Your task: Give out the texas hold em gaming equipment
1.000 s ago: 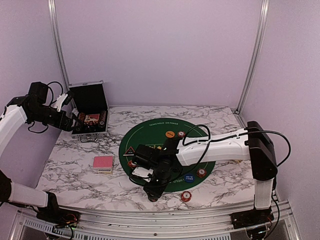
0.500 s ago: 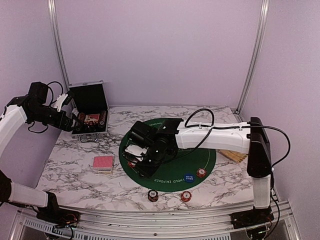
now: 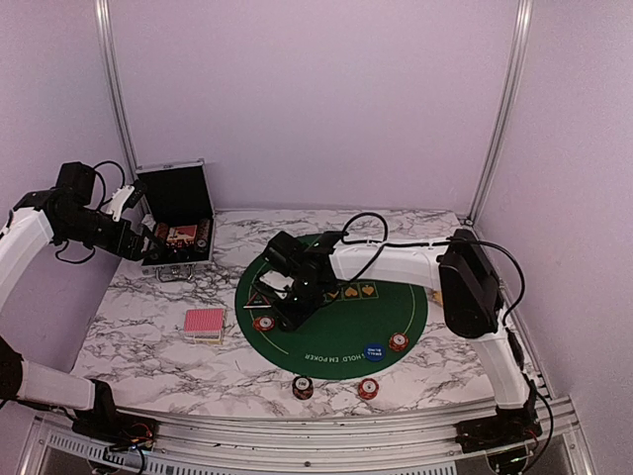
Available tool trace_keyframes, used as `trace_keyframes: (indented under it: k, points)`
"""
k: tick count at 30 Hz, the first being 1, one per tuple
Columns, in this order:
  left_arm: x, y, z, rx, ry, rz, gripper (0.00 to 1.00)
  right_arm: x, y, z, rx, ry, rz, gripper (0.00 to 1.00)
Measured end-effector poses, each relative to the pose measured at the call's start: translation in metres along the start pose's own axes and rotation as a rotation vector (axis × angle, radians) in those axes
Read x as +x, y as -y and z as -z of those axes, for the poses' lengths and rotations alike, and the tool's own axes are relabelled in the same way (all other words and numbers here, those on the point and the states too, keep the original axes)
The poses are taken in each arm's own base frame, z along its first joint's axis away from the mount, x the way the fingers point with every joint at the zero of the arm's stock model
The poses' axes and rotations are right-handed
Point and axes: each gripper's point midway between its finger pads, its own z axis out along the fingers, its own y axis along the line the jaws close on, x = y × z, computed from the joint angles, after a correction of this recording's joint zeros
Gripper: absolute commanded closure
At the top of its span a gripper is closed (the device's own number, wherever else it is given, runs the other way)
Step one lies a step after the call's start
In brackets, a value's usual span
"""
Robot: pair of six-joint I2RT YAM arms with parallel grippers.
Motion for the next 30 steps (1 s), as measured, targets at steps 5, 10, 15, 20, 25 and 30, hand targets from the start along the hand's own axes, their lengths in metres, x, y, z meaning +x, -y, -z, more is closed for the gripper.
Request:
trace_keyframes:
  k: [5,10,15,20,25,30]
  points:
    - [0.0,0.0,0.0,0.0,0.001,-0.003,0.01,-0.002,-0.001,-0.018,-0.015,-0.008,0.0,0.81]
    - [0.0,0.0,0.0,0.001,-0.002,-0.002,0.01,-0.007,-0.003,-0.021,-0.026,0.008,-0.001,0.81]
    - [0.0,0.0,-0.001,0.001,-0.003,-0.003,0.01,-0.008,-0.002,-0.022,-0.027,0.012,-0.002,0.81]
    - [0.0,0.0,-0.001,0.001,-0.003,-0.004,0.01,-0.009,-0.001,-0.022,-0.027,0.015,-0.002,0.74]
    - [-0.003,-0.001,0.0,0.0,-0.002,-0.005,0.01,-0.009,-0.001,-0.023,-0.028,0.018,-0.002,0.55]
    - [-0.003,-0.002,-0.001,0.001,-0.004,-0.004,0.01,-0.011,-0.001,-0.023,-0.029,0.026,-0.002,0.48]
